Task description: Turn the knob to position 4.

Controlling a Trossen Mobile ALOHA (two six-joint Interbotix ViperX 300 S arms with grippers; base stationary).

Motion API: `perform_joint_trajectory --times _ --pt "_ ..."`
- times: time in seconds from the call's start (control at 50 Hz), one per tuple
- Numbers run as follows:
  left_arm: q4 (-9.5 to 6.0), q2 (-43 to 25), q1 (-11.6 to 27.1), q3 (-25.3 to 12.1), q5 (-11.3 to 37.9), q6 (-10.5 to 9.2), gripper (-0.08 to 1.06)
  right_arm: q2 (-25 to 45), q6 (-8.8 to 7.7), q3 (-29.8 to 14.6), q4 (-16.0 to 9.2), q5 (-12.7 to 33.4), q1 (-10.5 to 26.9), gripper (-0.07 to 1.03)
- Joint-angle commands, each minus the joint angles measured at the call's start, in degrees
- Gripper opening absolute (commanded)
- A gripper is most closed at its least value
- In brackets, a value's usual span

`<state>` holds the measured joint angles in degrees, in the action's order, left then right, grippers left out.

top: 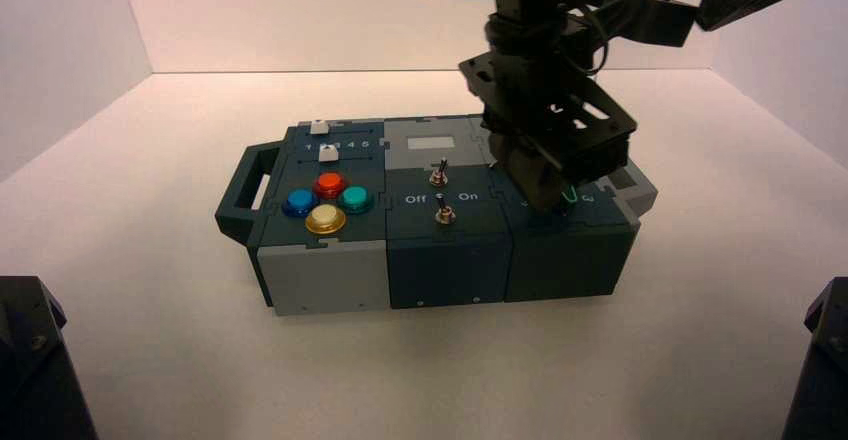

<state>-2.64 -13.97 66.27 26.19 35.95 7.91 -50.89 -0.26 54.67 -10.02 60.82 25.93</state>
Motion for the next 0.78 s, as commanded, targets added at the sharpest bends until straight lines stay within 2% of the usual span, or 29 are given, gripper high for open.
perform_joint_trajectory --times 0.02,0.3,0.6,0.78 --pt "0.09 4.92 0.35 1.58 -0.35 -0.44 -0.03 -0.62 0.0 -2.02 -0.18 1.32 0.35 -0.02" --pt "0.09 11.34 -0.7 7.21 -0.97 -1.49 -0.03 -2.11 -0.26 -1.93 -0.7 3.16 0.62 -0.02" --pt "0.26 20.39 -5.98 14.5 -2.2 -1.58 -0.03 -2.29 -0.53 -1.67 -0.7 2.99 1.76 -0.02" --pt "0.26 22.06 -6.77 16.52 -3.08 -1.58 -0.03 -2.37 -0.44 -1.14 -0.7 2.99 1.67 -0.02"
